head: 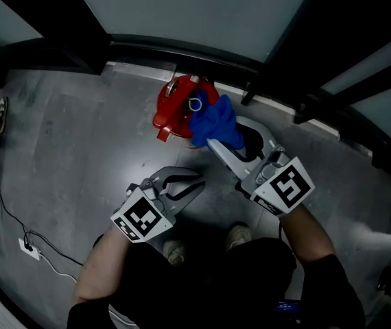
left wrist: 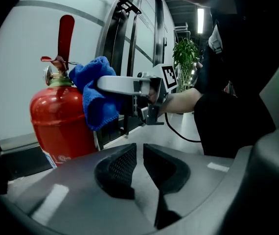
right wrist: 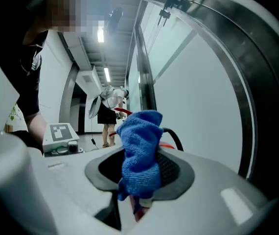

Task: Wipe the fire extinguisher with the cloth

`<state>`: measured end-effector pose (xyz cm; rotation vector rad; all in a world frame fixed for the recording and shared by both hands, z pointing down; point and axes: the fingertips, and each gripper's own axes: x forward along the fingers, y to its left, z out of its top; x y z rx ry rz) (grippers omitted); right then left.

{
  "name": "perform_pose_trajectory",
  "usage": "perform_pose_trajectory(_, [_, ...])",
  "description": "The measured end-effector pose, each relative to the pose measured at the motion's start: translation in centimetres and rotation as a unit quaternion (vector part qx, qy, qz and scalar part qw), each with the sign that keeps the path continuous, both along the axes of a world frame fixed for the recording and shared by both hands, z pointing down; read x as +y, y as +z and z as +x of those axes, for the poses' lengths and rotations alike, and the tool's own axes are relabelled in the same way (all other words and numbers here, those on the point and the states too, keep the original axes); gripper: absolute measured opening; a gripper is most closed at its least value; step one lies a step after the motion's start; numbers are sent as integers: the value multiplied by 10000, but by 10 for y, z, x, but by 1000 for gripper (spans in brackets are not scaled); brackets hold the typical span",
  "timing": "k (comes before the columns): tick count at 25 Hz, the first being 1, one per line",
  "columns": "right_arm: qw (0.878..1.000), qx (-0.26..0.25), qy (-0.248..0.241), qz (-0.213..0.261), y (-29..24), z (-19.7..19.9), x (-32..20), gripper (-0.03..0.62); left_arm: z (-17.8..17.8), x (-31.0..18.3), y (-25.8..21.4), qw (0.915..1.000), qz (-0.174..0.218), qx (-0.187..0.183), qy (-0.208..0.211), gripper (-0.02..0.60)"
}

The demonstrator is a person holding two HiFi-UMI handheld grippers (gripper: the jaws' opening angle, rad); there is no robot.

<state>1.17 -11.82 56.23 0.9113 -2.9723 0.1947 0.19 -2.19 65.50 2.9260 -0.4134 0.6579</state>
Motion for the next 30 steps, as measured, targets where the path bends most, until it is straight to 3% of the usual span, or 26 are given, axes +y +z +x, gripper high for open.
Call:
perform_pose_trajectory(4, [9999, -89, -8, 138, 2, 1, 2, 135, -6, -1, 1, 10000, -13, 7, -76, 51])
perform_pose_trajectory(8, [9999, -150, -61, -17, 15, 5, 10, 135, -4, -4, 2, 9999, -32, 56, -97, 51])
perform_pose_trajectory(16, [9972, 657, -205, -303, 87, 7, 21, 135, 1, -2, 3, 10000, -52, 37, -25, 51])
perform_pose_trajectory(24, [9906, 713, -154, -1160, 155, 10, 12, 135, -5, 2, 2, 10000, -32, -12, -74, 51])
perform_pose_trajectory(30, [9809, 1124, -178, -1579, 200, 3, 18, 135, -11, 6, 4, 9999, -64, -98, -124, 51])
